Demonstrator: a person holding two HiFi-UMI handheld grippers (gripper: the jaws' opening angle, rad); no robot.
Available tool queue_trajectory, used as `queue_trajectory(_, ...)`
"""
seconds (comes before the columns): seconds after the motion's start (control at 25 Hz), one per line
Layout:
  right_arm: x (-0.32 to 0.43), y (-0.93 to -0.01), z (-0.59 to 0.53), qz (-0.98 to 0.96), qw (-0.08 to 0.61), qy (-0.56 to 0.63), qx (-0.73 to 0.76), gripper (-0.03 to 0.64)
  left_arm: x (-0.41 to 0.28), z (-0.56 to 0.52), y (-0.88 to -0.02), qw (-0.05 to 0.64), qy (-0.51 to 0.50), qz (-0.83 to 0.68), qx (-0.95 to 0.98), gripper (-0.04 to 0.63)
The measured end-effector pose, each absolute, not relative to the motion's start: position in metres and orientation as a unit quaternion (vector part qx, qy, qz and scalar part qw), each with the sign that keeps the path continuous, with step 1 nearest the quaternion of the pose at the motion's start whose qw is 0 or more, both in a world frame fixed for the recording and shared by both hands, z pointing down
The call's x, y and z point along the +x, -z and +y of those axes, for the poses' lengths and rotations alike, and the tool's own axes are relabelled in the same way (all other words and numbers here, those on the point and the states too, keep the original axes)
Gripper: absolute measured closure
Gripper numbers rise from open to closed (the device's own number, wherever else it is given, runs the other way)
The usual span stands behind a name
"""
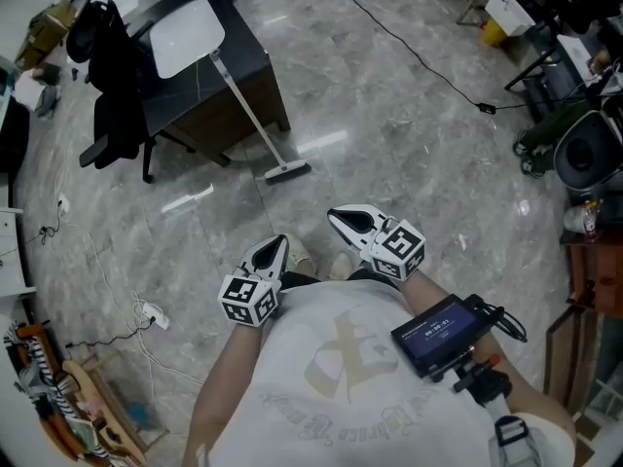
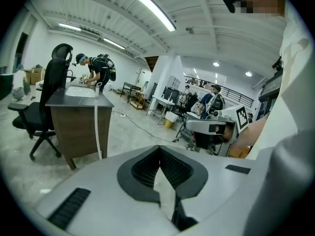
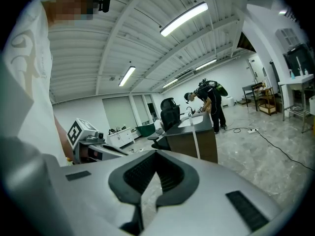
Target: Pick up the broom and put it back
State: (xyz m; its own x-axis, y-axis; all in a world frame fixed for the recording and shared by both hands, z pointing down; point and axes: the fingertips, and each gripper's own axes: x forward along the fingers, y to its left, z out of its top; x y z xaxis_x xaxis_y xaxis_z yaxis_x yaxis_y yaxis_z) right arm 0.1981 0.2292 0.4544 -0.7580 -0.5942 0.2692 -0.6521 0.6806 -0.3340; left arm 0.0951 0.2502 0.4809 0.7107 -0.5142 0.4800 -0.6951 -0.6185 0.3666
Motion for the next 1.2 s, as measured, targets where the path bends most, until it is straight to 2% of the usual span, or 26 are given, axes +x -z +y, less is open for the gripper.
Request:
queue_trajectory(0.6,0.183,-0.447,0.156,-0.903,0.078,-0.198,0.373,0.6,0.082,0.16,-0.476,0.259,-0.153,-0.31,0.902,0.583)
queue_trajectory(1.2,0.136,-0.44,0.109,-0.905,0.092,-0.18,0.374,0.6,0.02,0.113,-0.471,0.252,-0.126,-0.339,0.898,0.583)
